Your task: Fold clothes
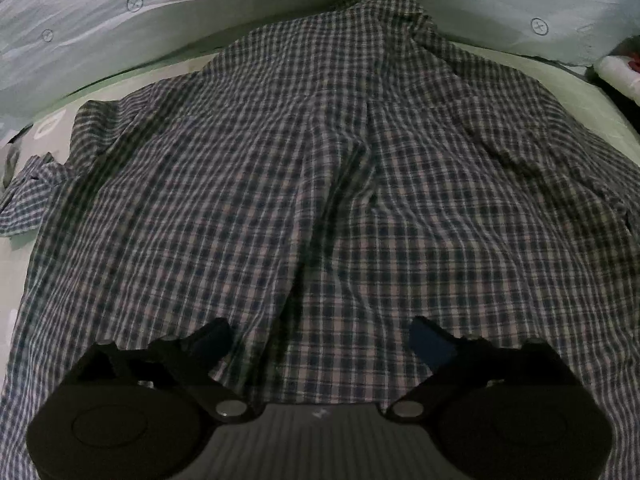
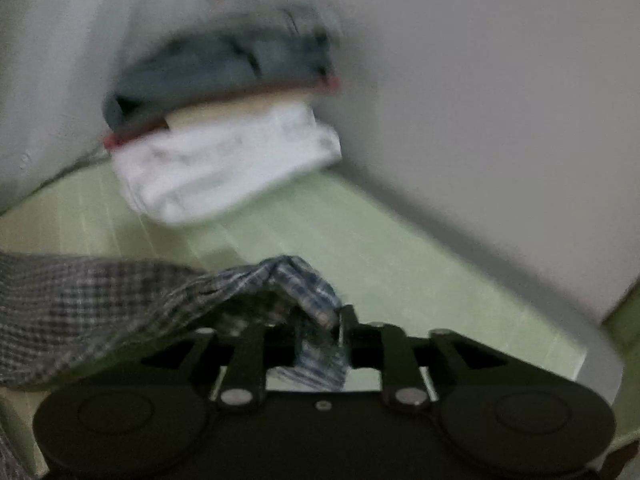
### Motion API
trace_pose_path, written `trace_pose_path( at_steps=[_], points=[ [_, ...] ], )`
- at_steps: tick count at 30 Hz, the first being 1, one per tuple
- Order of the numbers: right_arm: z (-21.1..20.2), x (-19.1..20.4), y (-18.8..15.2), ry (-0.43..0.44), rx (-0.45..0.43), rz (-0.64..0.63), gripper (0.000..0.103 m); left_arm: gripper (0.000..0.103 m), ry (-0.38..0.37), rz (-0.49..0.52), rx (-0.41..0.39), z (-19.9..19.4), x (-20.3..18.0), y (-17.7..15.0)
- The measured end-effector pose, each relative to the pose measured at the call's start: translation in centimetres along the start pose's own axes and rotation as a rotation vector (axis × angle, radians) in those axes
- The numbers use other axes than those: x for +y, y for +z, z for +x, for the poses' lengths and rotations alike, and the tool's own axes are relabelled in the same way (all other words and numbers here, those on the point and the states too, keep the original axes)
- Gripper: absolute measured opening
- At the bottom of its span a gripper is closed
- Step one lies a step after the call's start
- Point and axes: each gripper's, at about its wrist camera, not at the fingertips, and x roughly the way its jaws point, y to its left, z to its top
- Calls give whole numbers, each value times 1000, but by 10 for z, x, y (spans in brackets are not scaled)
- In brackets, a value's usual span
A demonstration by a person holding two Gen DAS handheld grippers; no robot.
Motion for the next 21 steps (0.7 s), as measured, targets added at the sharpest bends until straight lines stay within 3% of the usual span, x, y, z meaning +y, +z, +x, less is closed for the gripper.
trace_pose_path(
  at_steps=[1,3,8,14,18,20,21],
  points=[
    [-1,-5,-4,31,10,58,50,97,3,0,-2,0,0,0],
    [-6,-16,-11,106,31,208,59,99,8,-1,-5,1,0,-1],
    [-7,-25,-24,287,64,473,65,102,18,-19,-4,3,1,-1],
    [25,-36,-17,408,80,774,73,103,14,-22,-2,4,1,-2],
    [52,-39,-11,399,109,884,73,103,9,-36,1,4,1,-1],
    [65,-41,-9,395,131,934,65,103,4,-44,-1,5,2,-2],
    [71,-42,-9,390,142,954,51,103,1,-49,-2,5,2,-2]
  ],
)
